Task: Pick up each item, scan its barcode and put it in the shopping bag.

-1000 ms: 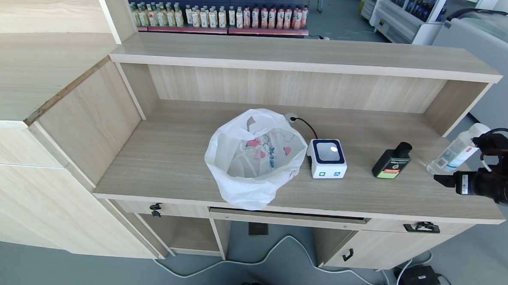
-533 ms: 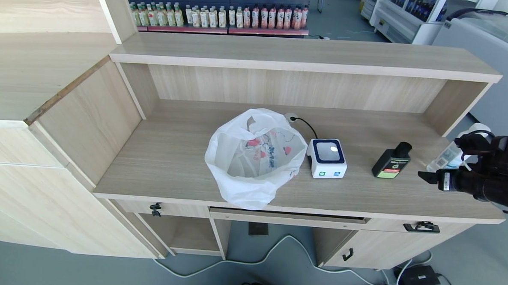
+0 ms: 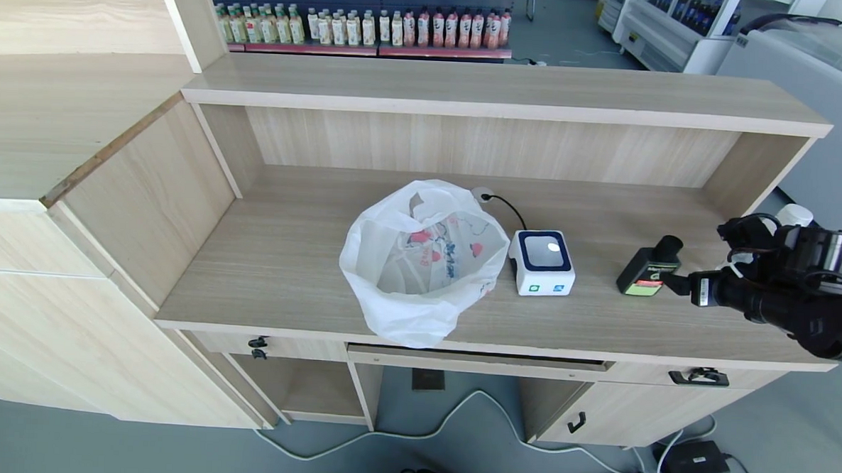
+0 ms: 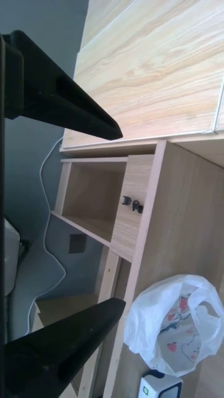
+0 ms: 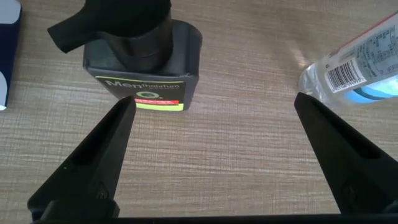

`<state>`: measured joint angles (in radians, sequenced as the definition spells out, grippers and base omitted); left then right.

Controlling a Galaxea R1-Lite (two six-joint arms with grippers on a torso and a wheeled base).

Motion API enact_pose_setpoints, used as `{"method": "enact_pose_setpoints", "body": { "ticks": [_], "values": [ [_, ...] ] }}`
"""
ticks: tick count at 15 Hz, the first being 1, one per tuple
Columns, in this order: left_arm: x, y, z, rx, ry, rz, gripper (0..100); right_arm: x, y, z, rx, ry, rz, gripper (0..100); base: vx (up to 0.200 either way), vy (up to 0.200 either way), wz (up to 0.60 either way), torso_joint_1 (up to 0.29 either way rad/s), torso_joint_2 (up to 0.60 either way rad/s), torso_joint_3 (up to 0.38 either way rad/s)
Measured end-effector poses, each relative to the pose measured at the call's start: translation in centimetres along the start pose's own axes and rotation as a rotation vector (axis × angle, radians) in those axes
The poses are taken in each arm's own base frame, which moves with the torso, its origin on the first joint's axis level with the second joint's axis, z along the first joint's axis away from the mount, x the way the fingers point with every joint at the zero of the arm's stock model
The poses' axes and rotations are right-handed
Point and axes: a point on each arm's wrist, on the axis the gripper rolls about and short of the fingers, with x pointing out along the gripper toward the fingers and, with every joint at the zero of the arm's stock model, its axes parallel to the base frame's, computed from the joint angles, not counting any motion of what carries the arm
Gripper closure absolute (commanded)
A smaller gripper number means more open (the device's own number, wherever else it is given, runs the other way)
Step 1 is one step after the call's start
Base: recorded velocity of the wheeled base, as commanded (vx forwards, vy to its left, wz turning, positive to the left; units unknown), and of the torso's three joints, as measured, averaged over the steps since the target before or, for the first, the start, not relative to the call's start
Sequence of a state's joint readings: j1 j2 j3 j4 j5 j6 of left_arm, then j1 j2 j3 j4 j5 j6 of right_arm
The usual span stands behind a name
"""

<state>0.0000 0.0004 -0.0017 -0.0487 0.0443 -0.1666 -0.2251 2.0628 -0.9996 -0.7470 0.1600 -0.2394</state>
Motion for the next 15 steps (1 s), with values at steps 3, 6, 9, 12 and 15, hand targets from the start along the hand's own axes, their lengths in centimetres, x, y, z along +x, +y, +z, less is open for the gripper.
{"method": "enact_pose_setpoints", "body": {
  "ticks": [3, 6, 9, 12, 15],
  "values": [
    [0.0, 0.0, 0.0, 0.000, 0.000, 0.000, 0, 0.8, 0.4, 0.0, -0.005, -0.009, 0.011, 0, 0.000, 0.000, 0.00, 0.000, 0.00, 0.000],
    [0.0, 0.0, 0.0, 0.000, 0.000, 0.000, 0, 1.8, 0.6, 0.5, -0.012, -0.032, 0.015, 0, 0.000, 0.000, 0.00, 0.000, 0.00, 0.000],
    [0.0, 0.0, 0.0, 0.000, 0.000, 0.000, 0, 2.6, 1.1, 0.4, -0.016, -0.038, 0.029, 0, 0.000, 0.000, 0.00, 0.000, 0.00, 0.000],
    [0.0, 0.0, 0.0, 0.000, 0.000, 0.000, 0, 3.4, 2.2, 0.5, -0.023, -0.085, 0.069, 0, 0.000, 0.000, 0.00, 0.000, 0.00, 0.000],
    [0.0, 0.0, 0.0, 0.000, 0.000, 0.000, 0, 4.4, 3.1, 0.8, -0.032, -0.110, 0.091, 0, 0.000, 0.000, 0.00, 0.000, 0.00, 0.000]
  ]
}}
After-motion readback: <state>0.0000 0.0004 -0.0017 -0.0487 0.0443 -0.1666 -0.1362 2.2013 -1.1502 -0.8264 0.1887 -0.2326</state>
